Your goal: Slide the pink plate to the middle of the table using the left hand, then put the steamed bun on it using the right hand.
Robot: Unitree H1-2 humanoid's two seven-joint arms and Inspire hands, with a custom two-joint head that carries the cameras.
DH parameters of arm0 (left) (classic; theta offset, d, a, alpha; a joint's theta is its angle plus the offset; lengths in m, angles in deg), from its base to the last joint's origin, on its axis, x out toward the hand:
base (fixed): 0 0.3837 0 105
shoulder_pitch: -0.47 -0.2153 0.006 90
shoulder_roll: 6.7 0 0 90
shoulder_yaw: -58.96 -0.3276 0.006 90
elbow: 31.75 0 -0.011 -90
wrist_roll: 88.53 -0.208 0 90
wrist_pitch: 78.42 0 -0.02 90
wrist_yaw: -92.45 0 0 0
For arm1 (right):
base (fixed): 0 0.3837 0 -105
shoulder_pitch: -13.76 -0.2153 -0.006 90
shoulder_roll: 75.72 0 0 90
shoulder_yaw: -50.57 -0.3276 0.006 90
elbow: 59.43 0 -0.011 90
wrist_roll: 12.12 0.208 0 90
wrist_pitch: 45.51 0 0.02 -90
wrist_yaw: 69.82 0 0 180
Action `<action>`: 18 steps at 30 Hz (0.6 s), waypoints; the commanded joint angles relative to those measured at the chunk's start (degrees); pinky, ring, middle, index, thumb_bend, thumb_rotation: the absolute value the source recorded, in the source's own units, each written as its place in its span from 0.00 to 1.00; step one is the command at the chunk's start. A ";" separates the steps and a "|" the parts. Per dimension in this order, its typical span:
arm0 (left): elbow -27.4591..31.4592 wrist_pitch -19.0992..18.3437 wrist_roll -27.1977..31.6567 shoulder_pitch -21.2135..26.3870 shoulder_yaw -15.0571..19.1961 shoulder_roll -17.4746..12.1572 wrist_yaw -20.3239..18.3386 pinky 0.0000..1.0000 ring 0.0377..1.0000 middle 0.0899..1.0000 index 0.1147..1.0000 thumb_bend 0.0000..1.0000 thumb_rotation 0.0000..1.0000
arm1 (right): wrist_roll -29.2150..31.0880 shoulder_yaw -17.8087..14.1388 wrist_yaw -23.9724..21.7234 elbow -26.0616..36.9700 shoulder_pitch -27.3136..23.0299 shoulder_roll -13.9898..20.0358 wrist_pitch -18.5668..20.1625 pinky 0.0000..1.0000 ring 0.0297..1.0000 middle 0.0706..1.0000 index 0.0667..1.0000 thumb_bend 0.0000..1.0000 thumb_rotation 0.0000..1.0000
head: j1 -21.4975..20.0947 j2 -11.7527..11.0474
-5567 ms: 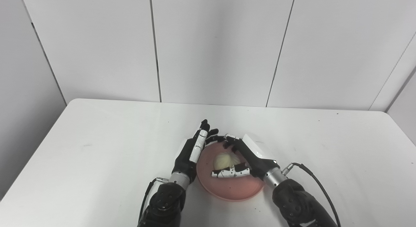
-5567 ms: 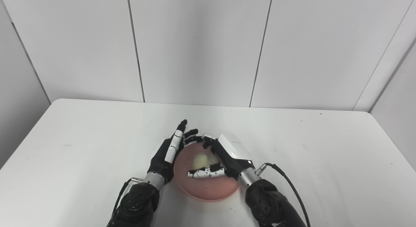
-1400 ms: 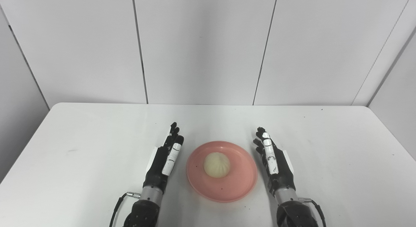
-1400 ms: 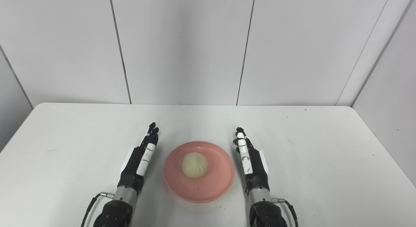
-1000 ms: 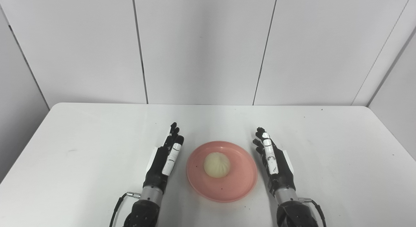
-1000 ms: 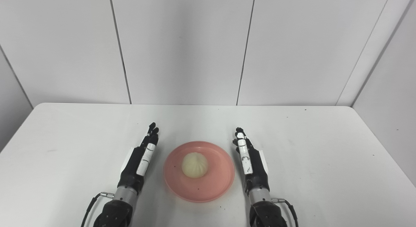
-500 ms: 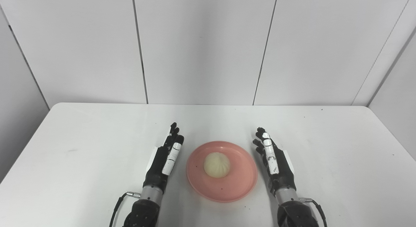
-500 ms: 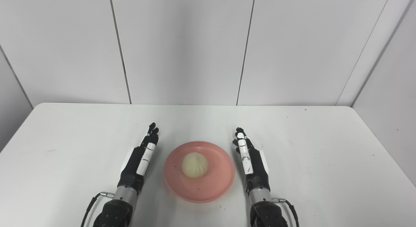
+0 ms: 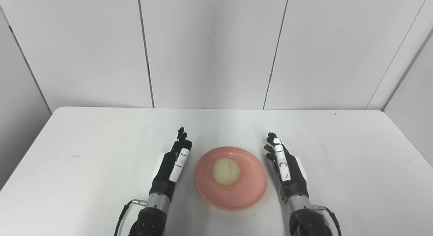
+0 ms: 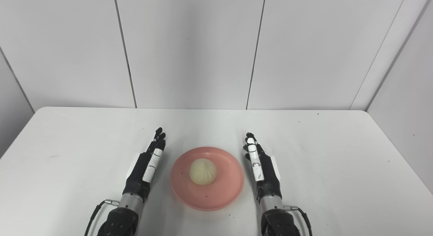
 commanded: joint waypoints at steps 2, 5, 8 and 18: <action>1.09 -0.01 -0.21 0.78 -0.41 0.33 -0.12 1.00 0.99 1.00 1.00 0.71 1.00 | 0.12 0.27 -0.63 1.90 -0.54 0.05 0.68 0.90 0.89 0.91 0.89 0.69 1.00 | 0.01 0.09; 1.06 -0.04 0.03 0.76 -0.40 0.34 -0.29 1.00 0.99 1.00 1.00 0.71 1.00 | 0.00 0.33 -0.57 2.02 -0.52 0.04 1.12 0.90 0.89 0.91 0.88 0.68 1.00 | 0.01 0.09; 1.04 -0.04 0.41 0.77 -0.34 0.41 -0.51 1.00 1.00 1.00 1.00 0.70 1.00 | 0.09 0.26 -0.52 2.14 -0.54 -0.04 1.46 0.89 0.89 0.91 0.88 0.67 1.00 | 0.05 0.10; 1.20 -0.14 0.74 0.73 -0.52 0.35 -1.03 1.00 1.00 1.00 1.00 0.70 1.00 | 0.15 0.29 -0.61 2.51 -0.49 -0.06 2.00 0.89 0.89 0.91 0.89 0.66 1.00 | 0.06 0.15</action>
